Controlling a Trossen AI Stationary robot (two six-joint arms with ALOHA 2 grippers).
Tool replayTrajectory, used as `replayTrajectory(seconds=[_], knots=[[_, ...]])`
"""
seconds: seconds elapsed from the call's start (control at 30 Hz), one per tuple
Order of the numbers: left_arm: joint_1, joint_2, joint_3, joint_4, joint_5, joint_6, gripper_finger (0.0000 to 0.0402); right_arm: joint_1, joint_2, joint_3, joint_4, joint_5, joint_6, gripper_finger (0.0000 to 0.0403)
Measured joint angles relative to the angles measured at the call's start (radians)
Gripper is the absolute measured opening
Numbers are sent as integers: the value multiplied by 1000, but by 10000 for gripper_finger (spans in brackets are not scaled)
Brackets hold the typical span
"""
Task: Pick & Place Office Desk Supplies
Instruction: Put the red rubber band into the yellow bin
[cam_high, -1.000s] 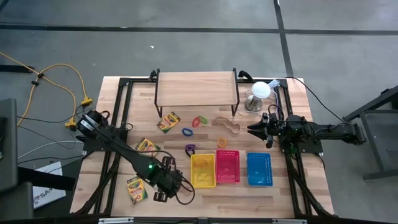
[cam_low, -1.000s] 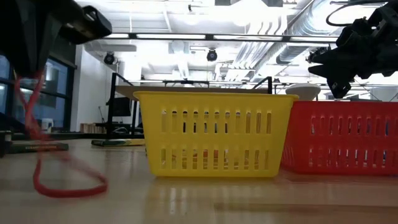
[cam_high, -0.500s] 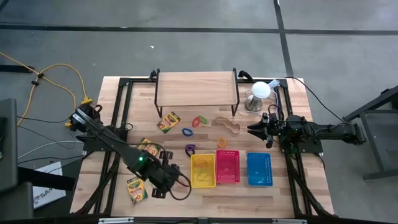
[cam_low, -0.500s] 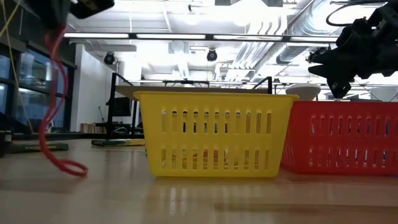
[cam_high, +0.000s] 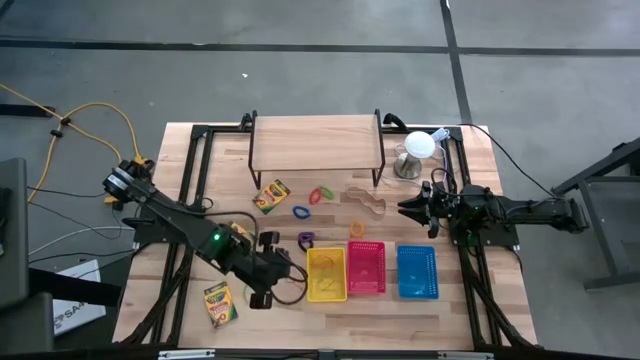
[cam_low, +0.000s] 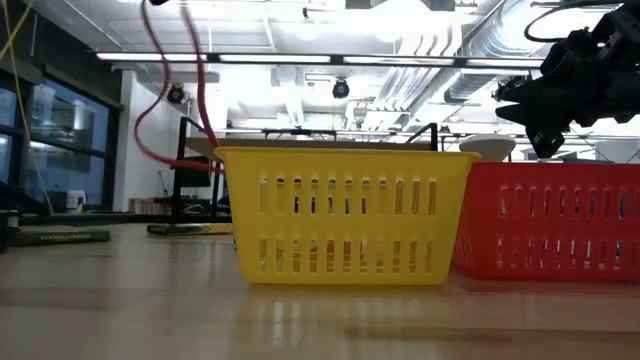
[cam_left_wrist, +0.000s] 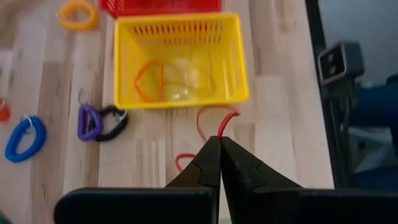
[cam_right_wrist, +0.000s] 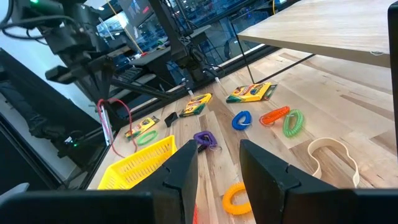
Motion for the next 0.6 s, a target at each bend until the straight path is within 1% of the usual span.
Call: replayTrajectory(seconds=[0.37,0.6], knots=[[43,-30,0,22,1,0,1,0,0,0,0,0,0,107],[62,-30,0,82,2,30,1,0,0,0,0,0,0,107]])
